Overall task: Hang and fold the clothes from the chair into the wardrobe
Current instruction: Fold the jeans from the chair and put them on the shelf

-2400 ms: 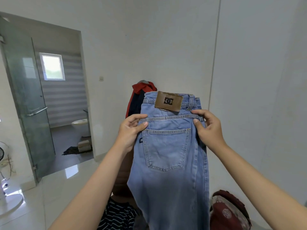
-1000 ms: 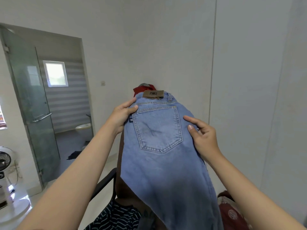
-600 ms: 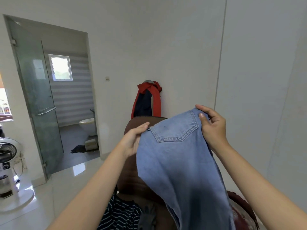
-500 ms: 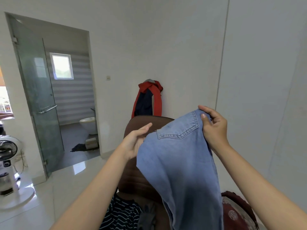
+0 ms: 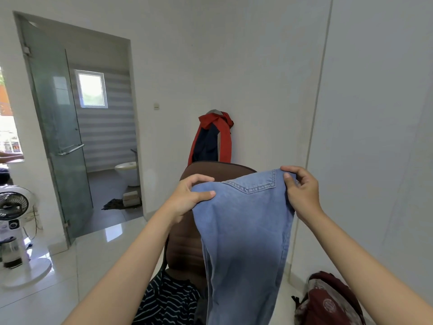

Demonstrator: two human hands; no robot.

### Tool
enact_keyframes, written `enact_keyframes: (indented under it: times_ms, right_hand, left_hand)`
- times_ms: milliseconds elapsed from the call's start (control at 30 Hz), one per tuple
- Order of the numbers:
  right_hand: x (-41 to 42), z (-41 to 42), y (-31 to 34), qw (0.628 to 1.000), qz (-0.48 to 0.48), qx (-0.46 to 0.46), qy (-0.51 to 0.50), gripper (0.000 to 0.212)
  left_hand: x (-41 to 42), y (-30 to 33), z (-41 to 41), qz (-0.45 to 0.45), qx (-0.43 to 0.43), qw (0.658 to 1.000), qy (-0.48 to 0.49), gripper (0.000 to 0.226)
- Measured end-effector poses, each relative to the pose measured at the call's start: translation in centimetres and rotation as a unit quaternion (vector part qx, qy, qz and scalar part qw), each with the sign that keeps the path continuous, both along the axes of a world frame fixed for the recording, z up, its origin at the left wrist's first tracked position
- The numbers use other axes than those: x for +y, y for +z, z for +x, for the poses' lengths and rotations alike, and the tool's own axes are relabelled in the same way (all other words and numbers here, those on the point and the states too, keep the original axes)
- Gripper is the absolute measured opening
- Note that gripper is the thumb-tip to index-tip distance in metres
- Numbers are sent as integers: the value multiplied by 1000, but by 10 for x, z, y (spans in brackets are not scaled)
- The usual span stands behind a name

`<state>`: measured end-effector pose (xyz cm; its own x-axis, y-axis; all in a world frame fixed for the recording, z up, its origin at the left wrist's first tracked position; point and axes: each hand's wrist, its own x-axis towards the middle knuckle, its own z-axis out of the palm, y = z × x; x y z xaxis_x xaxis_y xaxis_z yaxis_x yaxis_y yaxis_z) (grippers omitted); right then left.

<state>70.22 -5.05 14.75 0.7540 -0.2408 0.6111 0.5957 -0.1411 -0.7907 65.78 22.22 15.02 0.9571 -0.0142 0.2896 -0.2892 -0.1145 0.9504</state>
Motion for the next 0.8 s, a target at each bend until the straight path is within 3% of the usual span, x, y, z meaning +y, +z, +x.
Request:
enact_keyframes:
  times_ms: [133,200,267,333,400,500,633,700,800]
  right_hand:
    - [-6,-8,4,993,-43,1,108,19]
    - [-11,-11,5,979,-86,23,182,39]
    - [-14,-11,6,971,-126,40,201,50]
    - [-17,-9,7,970,-155,48,181,46]
    - [-19,-6,8,972,-186,49,137,39]
    - [-19,0,4,979,-172,39,97,36]
    - [-19,4,3,989,-127,31,65,32]
    - [-15,3,5,994,-84,33,66,29]
    - [-4,3,3,995,-48,50,73,26]
  left_hand:
    - [11,7,6,127,-32,989,65,18]
    - [16,9,8,184,-34,979,79,16]
    - [19,12,7,231,-35,968,89,16]
    - [20,13,6,235,-30,967,88,17]
    - [18,11,4,185,-7,980,76,20]
    - [12,8,-3,18,37,998,46,23]
    - [8,-3,-13,-187,37,976,-102,51]
    - [5,-12,-15,-163,-6,980,-117,54]
    - [0,-20,-13,-115,-48,991,-40,38]
